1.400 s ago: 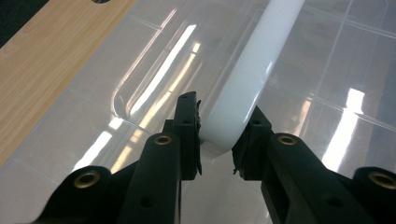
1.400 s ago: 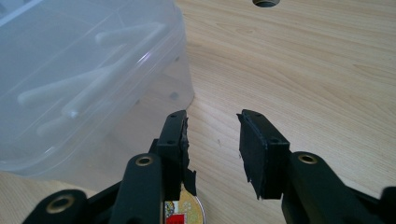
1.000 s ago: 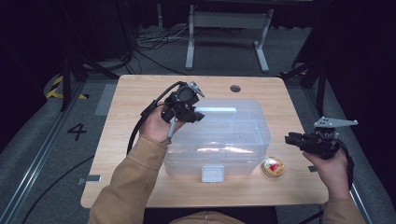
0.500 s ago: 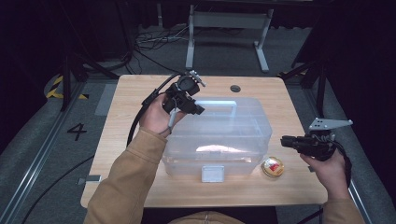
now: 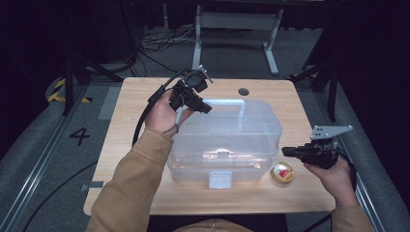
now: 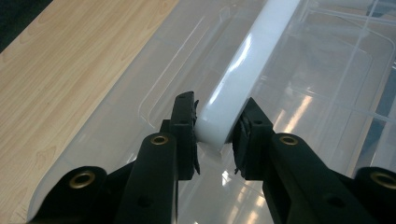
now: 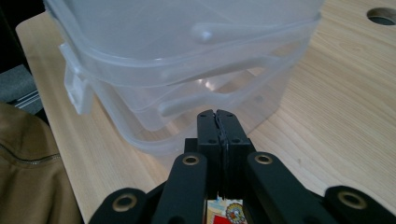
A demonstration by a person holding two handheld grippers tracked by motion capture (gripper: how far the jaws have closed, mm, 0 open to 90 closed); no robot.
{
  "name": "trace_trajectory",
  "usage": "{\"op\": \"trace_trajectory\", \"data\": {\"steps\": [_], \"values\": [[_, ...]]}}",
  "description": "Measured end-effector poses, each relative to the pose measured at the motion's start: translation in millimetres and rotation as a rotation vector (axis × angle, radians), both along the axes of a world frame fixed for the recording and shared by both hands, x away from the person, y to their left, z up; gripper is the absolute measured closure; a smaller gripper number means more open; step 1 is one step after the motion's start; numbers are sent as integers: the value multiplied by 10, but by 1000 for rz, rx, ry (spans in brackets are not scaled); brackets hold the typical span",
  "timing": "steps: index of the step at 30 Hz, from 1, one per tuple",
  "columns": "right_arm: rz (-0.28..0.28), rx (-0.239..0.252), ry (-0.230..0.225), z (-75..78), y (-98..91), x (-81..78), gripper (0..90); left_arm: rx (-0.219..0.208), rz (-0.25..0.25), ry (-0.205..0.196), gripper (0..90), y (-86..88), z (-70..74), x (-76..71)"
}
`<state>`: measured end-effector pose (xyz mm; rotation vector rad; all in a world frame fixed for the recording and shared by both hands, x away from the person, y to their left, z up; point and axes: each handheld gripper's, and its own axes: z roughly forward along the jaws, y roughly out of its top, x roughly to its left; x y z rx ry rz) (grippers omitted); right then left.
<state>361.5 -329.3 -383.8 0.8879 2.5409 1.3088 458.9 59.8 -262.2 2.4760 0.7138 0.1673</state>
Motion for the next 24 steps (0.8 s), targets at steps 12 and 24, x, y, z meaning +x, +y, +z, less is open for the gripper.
{"op": "trace_trajectory", "data": {"steps": [12, 24], "values": [[90, 8, -7, -20, 184, -26, 900, 0, -4, 5, 724, 1, 4, 11], [97, 54, -30, -3, 211, -43, 900, -2, -5, 8, 724, 3, 1, 12]]}}
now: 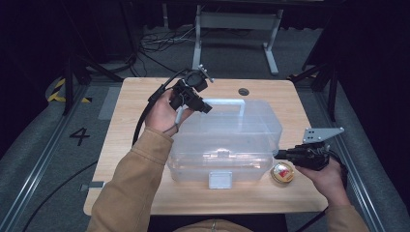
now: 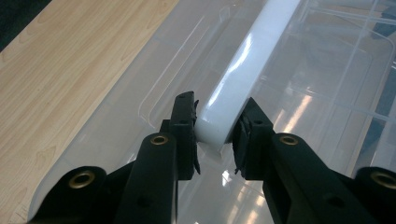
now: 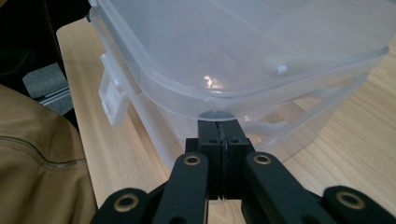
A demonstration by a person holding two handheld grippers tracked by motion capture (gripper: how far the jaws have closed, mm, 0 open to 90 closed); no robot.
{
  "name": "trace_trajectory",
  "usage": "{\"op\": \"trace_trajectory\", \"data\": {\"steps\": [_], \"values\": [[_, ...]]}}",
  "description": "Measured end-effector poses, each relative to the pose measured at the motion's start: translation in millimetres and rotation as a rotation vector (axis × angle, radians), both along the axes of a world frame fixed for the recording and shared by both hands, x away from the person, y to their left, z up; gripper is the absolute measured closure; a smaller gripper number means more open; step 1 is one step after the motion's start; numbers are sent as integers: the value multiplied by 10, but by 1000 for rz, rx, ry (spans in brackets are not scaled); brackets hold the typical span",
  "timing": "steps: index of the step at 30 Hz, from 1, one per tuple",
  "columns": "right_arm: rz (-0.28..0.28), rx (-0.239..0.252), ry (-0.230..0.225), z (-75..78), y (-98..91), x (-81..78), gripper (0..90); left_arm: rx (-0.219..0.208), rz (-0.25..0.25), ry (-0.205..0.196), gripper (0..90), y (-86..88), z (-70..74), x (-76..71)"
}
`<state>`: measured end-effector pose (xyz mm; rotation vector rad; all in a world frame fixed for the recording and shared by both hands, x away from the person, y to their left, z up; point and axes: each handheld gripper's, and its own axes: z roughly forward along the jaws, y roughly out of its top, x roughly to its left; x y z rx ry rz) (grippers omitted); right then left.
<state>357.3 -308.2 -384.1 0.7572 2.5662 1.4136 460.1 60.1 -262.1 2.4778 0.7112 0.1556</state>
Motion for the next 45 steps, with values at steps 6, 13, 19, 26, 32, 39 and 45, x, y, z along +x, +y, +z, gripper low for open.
{"op": "trace_trajectory", "data": {"steps": [6, 13, 19, 26, 32, 39, 45], "values": [[2, 7, 6, -11, 10, 5, 900, -1, -8, 6, 722, 3, -6, 5], [3, 15, 11, -15, 11, 11, 900, -54, -6, -59, 549, 68, 96, -71], [7, 46, 0, 33, 4, 16, 900, -70, 15, -103, 538, 164, 216, -215], [0, 73, -21, 104, 25, 41, 900, -109, 31, -135, 599, 340, 403, -445], [-8, 101, -44, 197, 52, 62, 900, -118, 31, -157, 624, 451, 476, -691], [-39, 125, -68, 279, 70, 99, 900, -111, 25, -152, 640, 536, 443, -906], [-68, 154, -72, 306, 68, 127, 900, -129, 23, -139, 663, 600, 364, -1036]]}}
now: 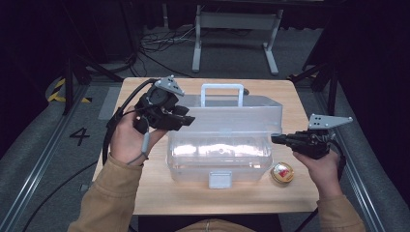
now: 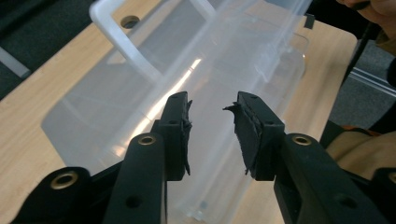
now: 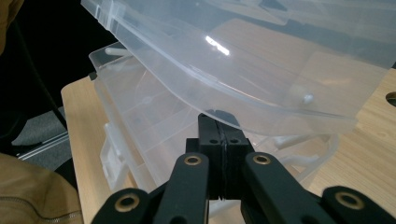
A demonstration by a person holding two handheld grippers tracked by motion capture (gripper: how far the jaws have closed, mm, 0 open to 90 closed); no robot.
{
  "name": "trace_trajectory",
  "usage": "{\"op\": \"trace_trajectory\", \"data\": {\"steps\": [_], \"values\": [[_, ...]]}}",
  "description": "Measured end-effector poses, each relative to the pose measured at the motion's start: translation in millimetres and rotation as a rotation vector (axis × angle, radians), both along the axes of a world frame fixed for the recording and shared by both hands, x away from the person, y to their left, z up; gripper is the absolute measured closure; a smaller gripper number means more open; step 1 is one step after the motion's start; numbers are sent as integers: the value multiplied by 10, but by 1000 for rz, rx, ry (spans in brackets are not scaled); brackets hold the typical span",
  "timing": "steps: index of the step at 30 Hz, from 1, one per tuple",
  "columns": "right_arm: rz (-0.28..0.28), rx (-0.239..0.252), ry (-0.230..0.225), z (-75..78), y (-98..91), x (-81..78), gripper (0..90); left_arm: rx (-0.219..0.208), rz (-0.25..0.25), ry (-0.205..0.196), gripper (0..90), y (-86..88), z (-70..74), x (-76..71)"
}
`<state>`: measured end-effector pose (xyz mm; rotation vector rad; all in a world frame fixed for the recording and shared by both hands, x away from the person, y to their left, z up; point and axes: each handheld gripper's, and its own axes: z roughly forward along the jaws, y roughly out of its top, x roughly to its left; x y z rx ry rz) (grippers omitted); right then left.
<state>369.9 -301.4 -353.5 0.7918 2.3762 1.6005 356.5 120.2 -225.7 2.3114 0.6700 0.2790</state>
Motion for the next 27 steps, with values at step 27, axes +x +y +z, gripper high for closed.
{"op": "trace_trajectory", "data": {"steps": [27], "values": [[-89, 67, -24, 12, 11, -22, 900, -26, 72, 104, 803, 57, -715, -34]]}}
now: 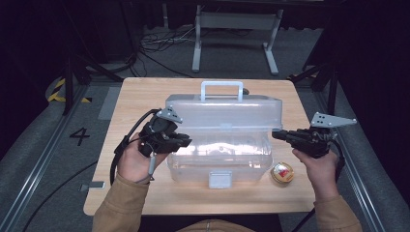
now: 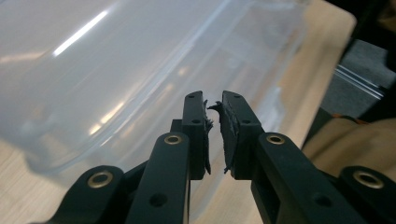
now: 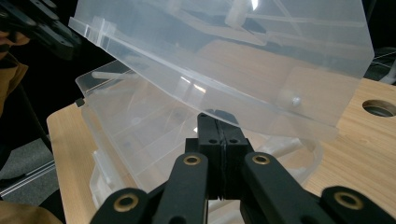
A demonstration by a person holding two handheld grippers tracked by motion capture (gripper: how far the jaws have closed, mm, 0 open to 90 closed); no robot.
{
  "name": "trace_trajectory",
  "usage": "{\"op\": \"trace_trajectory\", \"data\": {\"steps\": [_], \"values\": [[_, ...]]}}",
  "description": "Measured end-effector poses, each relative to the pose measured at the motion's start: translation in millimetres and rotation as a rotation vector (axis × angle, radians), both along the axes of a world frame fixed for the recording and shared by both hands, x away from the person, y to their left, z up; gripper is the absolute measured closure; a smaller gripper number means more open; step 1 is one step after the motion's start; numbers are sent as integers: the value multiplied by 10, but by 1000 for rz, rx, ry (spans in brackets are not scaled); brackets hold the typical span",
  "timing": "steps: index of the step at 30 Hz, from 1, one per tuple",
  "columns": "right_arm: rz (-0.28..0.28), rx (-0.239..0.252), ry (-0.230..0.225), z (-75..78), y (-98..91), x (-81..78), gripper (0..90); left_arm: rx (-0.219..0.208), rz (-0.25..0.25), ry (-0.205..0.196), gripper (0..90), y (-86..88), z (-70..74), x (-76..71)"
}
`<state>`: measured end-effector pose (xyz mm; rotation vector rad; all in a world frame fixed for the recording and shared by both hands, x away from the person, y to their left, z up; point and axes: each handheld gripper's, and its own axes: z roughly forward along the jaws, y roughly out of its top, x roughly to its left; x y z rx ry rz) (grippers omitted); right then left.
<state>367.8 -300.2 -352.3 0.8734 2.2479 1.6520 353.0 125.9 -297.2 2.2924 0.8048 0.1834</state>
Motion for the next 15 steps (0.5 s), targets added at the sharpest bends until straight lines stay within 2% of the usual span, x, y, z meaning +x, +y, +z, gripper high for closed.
{"op": "trace_trajectory", "data": {"steps": [2, 9, 12, 15], "values": [[0, 1, -1, -1, 5, -2, 900, -19, 37, 11, 815, 48, -45, 35], [12, 6, -13, -13, 11, -13, 891, -24, 55, -30, 844, 81, -46, 37], [10, 9, -12, -12, 7, -21, 842, -22, 55, -43, 843, 88, -41, 40], [13, 5, -4, -16, -8, -36, 753, -22, 57, -56, 843, 84, -30, 46]]}}
